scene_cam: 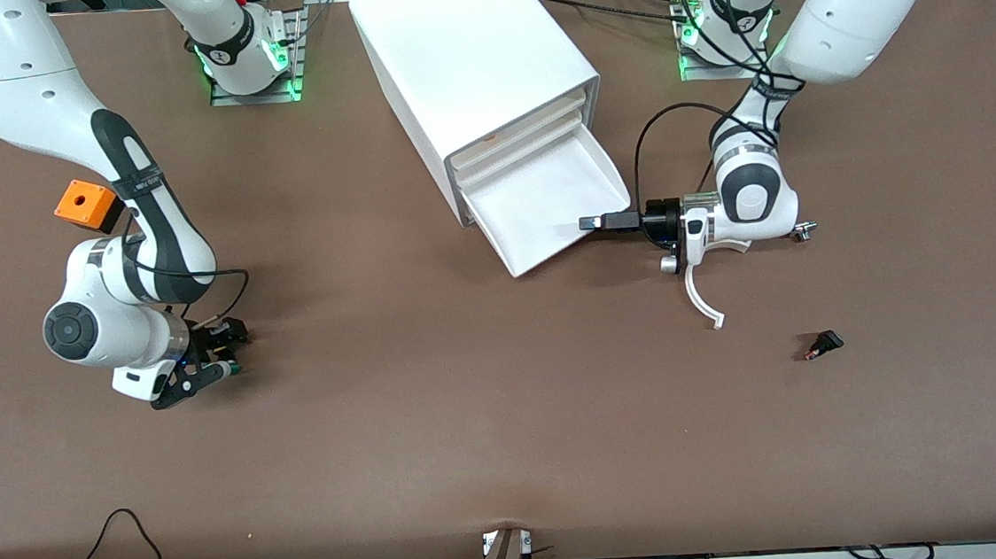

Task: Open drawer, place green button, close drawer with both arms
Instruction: 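Grasp the green button with the right gripper while the left gripper releases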

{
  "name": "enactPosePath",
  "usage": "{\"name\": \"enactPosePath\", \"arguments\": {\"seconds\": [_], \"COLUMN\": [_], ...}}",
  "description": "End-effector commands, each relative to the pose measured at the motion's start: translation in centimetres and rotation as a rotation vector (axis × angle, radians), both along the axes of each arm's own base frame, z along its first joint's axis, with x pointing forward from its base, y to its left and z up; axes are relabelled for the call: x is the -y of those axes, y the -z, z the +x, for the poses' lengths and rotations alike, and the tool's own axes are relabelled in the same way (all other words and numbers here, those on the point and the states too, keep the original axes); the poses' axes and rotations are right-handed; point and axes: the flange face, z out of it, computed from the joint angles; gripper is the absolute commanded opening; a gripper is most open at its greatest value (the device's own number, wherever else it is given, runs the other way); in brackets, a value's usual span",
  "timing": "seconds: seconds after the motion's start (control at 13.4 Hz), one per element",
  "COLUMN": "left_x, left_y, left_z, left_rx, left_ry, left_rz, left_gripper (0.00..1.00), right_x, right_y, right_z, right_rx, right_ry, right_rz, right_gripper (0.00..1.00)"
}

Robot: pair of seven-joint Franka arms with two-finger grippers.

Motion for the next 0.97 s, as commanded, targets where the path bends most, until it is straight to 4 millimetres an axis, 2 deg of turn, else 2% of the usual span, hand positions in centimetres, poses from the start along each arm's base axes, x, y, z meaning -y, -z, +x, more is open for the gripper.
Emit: {"name": "enactPosePath", "arguments": {"seconds": [0.0,0.22,0.3,0.37,0.52,0.67,0.82,0.89], "left_x": [-2.7,-7.0,-8.2,-9.4,-11.3,-12.8,-15.4,-16.4], "left_y": [-4.5,-8.3,-9.9,-11.5,-15.1,-17.7,-19.9,-21.4], "left_z": [0.6,2.5,3.3,4.1,5.2,5.4,5.3,5.0], "left_rx": [0.014,0.116,0.181,0.246,0.346,0.412,0.442,0.431], "left_ry": [0.082,0.229,0.306,0.384,0.502,0.59,0.653,0.67], "left_rz": [0.131,0.303,0.382,0.463,0.605,0.722,0.831,0.87], "left_gripper": [1.0,1.0,1.0,1.0,1.0,1.0,1.0,1.0], "right_x": [0.1,0.1,0.1,-0.2,-1.9,-5.4,-11.5,-15.3], "right_y": [-0.1,-0.5,-1.0,-1.7,-5.3,-10.0,-12.3,-13.6], "right_z": [-0.4,-0.3,-0.1,0.2,1.5,3.3,3.0,2.5], "right_rx": [0.006,0.005,0.015,0.022,-0.008,-0.061,-0.094,-0.103], "right_ry": [-0.016,-0.011,-0.011,-0.014,-0.009,0.053,0.108,0.148], "right_rz": [-0.003,-0.001,-0.001,0.001,0.015,0.039,0.046,0.052], "right_gripper": [0.47,0.1,0.03,0.0,0.0,0.01,0.01,0.0]}}
